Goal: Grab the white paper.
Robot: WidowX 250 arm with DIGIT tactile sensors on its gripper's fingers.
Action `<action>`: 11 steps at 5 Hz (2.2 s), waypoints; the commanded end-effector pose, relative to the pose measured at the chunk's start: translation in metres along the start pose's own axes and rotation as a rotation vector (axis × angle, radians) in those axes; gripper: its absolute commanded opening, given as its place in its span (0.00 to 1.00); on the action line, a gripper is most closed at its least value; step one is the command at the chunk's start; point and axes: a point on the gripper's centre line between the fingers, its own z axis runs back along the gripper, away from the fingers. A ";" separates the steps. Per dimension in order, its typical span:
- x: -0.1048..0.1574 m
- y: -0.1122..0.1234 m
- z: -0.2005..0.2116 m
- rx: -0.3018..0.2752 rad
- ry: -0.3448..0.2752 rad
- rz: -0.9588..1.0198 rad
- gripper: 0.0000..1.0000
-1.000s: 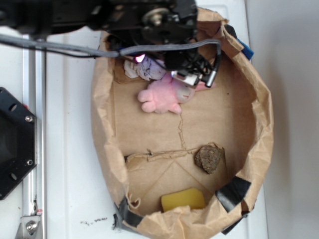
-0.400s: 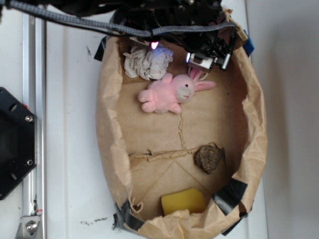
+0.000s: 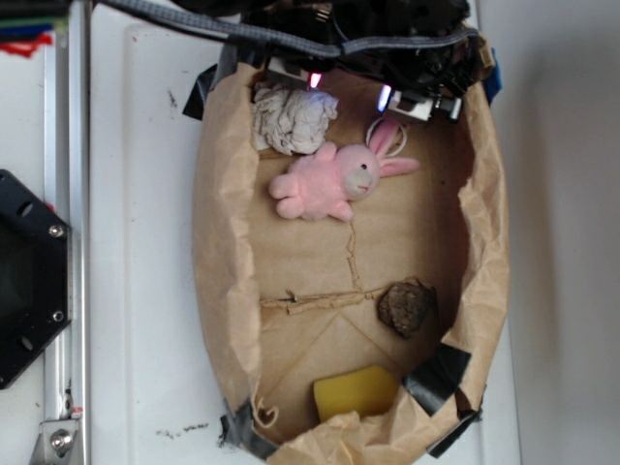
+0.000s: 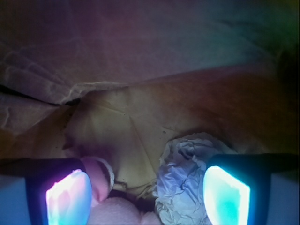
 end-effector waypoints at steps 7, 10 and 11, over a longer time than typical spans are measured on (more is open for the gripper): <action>-0.009 0.024 -0.016 0.047 -0.008 0.021 1.00; -0.013 0.026 -0.039 0.095 -0.011 0.009 1.00; -0.027 0.038 -0.041 0.086 -0.015 0.019 0.00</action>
